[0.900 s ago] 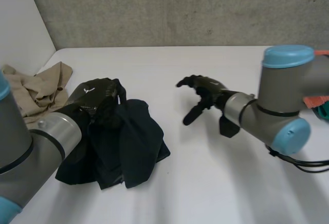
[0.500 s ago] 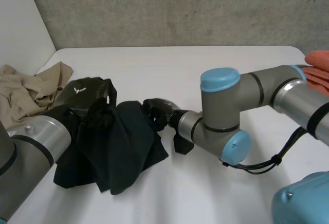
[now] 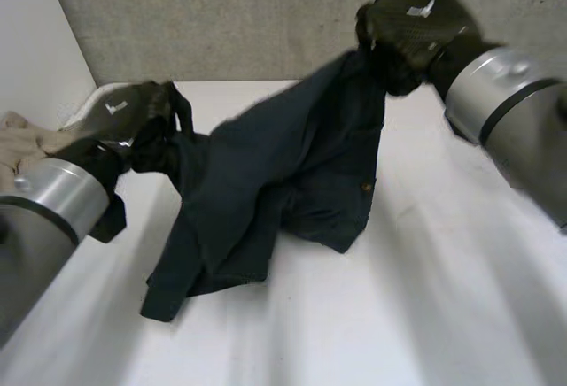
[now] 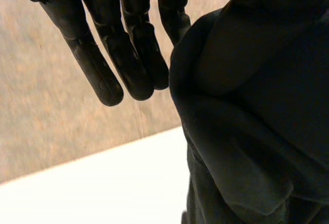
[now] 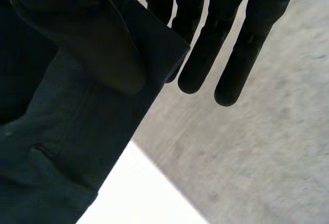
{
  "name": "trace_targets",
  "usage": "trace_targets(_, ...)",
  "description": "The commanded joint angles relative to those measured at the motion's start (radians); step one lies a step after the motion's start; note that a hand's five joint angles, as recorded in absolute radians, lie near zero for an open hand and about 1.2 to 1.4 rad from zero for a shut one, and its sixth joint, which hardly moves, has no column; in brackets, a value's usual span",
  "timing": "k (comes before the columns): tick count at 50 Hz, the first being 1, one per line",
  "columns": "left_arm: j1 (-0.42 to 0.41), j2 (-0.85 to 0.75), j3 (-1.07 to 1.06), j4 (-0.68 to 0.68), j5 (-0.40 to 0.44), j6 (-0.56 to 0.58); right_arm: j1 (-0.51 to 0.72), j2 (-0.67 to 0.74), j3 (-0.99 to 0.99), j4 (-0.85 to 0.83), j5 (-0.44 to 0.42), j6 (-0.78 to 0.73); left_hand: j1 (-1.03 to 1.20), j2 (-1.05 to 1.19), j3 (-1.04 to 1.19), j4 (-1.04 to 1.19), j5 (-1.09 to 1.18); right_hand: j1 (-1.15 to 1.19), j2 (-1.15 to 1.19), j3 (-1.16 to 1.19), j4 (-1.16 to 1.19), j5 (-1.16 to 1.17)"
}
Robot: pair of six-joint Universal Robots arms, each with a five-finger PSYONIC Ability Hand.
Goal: Fold the laundry.
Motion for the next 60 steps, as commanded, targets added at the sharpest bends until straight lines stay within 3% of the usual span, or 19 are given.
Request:
trace_targets(1,0.02,-0.262,0.058,0.075,-0.024,0.015,0.055,0.185,0.049,0.01,0.032,-0.051,0.25,0.2,0.208,0.198,0.227,0.272,0.224,0.211,0.2,0.221)
trace_targets(5,0.047,-0.401,0.133,0.089,-0.057,0.072,0.07,0.289,0.083,-0.005,0.073,-0.056,0.25,0.2,0.208,0.198,0.227,0.272,0.224,0.211,0.2,0.221)
trace_targets(9,0.057,-0.473,0.185,0.042,-0.073,0.129,0.079,0.355,0.087,-0.08,0.13,-0.046,-0.268,-0.318,-0.31,-0.32,-0.291,0.272,0.224,0.211,0.2,0.221)
trace_targets(10,0.055,-0.465,0.194,0.007,-0.07,0.145,0.084,0.36,0.084,-0.105,0.145,-0.045,-0.409,-0.459,-0.451,-0.461,-0.431,0.138,0.09,0.077,0.066,0.087)
trace_targets(12,0.054,-0.439,0.196,-0.02,-0.07,0.15,0.09,0.358,0.083,-0.12,0.158,-0.045,-0.509,-0.56,-0.552,-0.562,-0.532,-0.41,-0.457,-0.47,-0.482,-0.461)
trace_targets(14,0.054,-0.38,0.188,-0.055,-0.076,0.15,0.096,0.346,0.076,-0.119,0.173,-0.048,-0.788,-0.838,-0.83,-0.84,-0.811,-0.769,-0.817,-0.83,-0.841,-0.821)
trace_targets(18,0.05,-0.225,0.142,-0.107,-0.103,0.147,0.101,0.285,0.081,-0.077,0.184,-0.045,-0.971,-1.022,-1.014,-1.024,-0.994,-0.95,-0.997,-1.01,-1.022,-1.001)
trace_targets(24,0.054,0.051,-0.008,-0.141,-0.137,0.159,0.101,0.139,0.135,0.018,0.185,-0.086,-0.971,-1.022,-1.014,-1.024,-0.994,-0.95,-0.997,-1.01,-1.022,-1.001)
trace_targets(32,0.083,0.2,-0.198,-0.201,-0.081,0.153,0.102,0.016,0.242,0.029,0.184,-0.22,-0.971,-1.022,-1.014,-1.024,-0.994,-0.95,-0.997,-1.01,-1.022,-1.001)
trace_targets(42,0.058,0.139,-0.277,-0.247,-0.039,0.054,0.136,0.019,0.411,-0.163,0.151,-0.258,-0.93,-0.98,-0.972,-0.982,-0.953,-0.818,-0.865,-0.878,-0.89,-0.869)
trace_targets(50,0.05,-0.068,-0.235,-0.16,-0.07,0.02,0.148,0.119,0.494,-0.375,0.138,-0.264,-0.941,-0.992,-0.984,-0.994,-0.964,-0.777,-0.824,-0.837,-0.849,-0.828)
trace_targets(54,0.034,-0.174,-0.197,-0.107,-0.073,0.014,0.147,0.191,0.494,-0.474,0.135,-0.261,-0.912,-0.963,-0.955,-0.965,-0.935,-0.604,-0.651,-0.664,-0.676,-0.655)
trace_targets(58,0.0,-0.249,-0.143,-0.029,-0.099,0.015,0.144,0.24,0.469,-0.566,0.133,-0.26,-0.455,-0.506,-0.498,-0.508,-0.478,-0.08,-0.127,-0.14,-0.151,-0.131)
trace_targets(59,-0.012,-0.269,-0.12,-0.008,-0.119,0.018,0.142,0.245,0.454,-0.592,0.135,-0.261,-0.21,-0.26,-0.252,-0.262,-0.233,0.256,0.209,0.196,0.184,0.205)
trace_targets(60,-0.017,-0.272,-0.109,0.003,-0.13,0.018,0.142,0.245,0.448,-0.596,0.136,-0.264,-0.071,-0.121,-0.113,-0.123,-0.094,0.272,0.224,0.211,0.2,0.22)
